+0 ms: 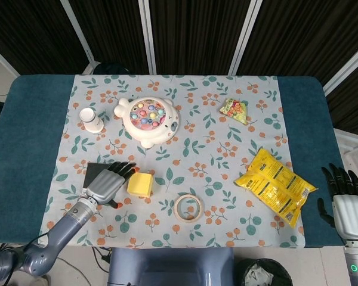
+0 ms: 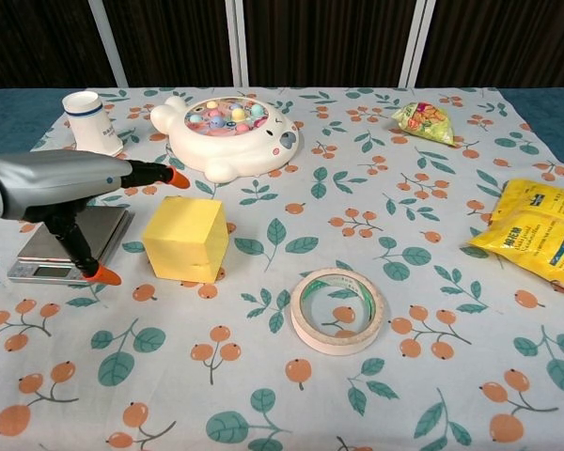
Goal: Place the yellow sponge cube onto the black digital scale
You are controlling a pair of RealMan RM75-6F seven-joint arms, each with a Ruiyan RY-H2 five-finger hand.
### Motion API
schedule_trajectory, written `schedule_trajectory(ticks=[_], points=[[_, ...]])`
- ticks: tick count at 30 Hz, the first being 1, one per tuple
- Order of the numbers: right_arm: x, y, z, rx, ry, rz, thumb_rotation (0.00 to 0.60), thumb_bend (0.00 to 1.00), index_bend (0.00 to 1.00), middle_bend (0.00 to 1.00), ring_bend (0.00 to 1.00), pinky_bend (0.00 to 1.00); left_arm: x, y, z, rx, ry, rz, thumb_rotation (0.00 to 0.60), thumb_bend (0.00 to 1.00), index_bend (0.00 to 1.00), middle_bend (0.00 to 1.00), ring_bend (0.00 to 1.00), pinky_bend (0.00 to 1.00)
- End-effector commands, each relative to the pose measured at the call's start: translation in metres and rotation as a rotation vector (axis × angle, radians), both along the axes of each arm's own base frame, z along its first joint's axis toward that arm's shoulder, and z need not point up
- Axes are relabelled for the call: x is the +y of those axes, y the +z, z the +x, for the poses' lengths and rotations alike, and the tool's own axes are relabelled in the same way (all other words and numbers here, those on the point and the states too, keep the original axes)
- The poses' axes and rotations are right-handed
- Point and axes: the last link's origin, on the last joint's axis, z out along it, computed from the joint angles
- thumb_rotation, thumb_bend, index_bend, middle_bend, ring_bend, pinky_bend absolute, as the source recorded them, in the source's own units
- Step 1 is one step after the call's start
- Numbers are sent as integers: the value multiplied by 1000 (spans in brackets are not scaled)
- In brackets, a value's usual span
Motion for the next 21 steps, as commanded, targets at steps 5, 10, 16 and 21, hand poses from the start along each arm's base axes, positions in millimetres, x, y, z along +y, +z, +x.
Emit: schedule_trajectory(ticks=[5, 10, 16, 21], points=[[0, 2, 0, -3, 1, -4, 600, 560, 0, 43, 36, 0, 4, -14, 8, -2, -25, 26, 600, 82, 120, 124, 63, 248], [0, 2, -1, -4, 0, -3, 600, 560, 0, 43, 36, 0, 6, -18, 7, 38, -35, 54, 600, 158, 166, 219, 138, 306], [0, 2, -1, -3, -4, -1, 600, 560, 0, 43, 36, 0, 12, -26, 14, 73, -80, 73, 600, 207, 201, 265, 171, 319], [0, 2, -1, -4, -5, -4, 600, 560, 0, 43, 36, 0, 13, -32, 20, 92, -131, 81, 600, 260, 241, 300, 202, 354]])
